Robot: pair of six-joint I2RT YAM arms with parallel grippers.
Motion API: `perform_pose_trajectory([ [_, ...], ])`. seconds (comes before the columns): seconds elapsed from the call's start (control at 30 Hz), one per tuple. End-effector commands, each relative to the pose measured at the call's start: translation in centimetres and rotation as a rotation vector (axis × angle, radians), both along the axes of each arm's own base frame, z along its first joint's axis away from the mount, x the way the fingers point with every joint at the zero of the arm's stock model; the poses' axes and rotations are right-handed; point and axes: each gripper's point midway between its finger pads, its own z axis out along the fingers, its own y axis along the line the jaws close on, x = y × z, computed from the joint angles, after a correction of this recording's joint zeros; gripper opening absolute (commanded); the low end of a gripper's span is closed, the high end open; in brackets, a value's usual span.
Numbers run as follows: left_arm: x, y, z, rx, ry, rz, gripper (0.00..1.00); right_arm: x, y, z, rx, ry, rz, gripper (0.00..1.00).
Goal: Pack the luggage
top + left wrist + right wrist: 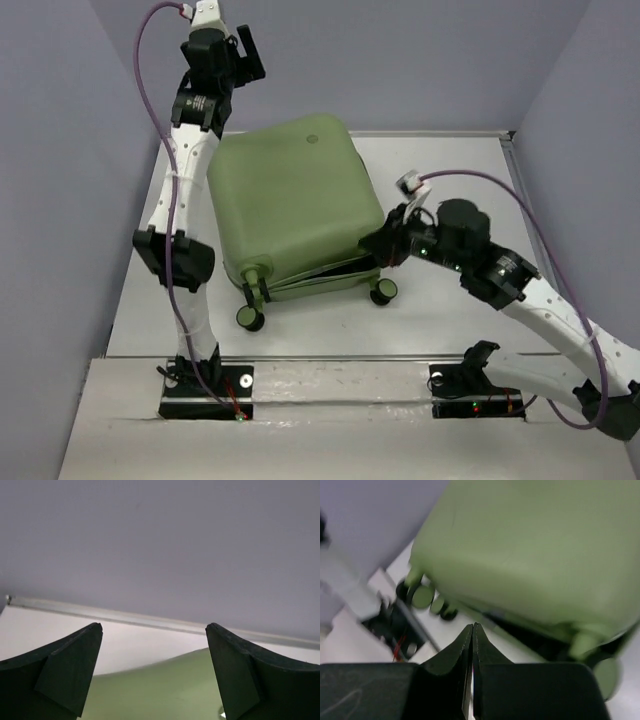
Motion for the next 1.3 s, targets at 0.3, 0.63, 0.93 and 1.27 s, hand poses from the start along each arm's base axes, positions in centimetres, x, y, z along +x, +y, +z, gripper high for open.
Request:
perform_pose_trajectory([
  [0.3,12.8,4.0,-13.3,-0.203,0.152,-0.223,0.93,-8.5,3.2,-18.5,-0.259,0.393,0.072,0.07],
  [0.63,9.4,-0.6,-29.5,-0.072,0.522,-0.366,0.91,-0.2,3.2,-20.0,-0.354,0.258,-0.232,0.07],
  [0.93,-1.8,-0.4,-33.9,-0.202,0.630,-0.251,0.90,8.0,-0.3,-18.7,-0.184,0.241,-0.308,0.07],
  [1.27,-18.3,-0.5,-32.0,-0.285,0.581,-0.227,0.90,17.0,7.8,-12.8,-0.010,0.264,0.053,0.10],
])
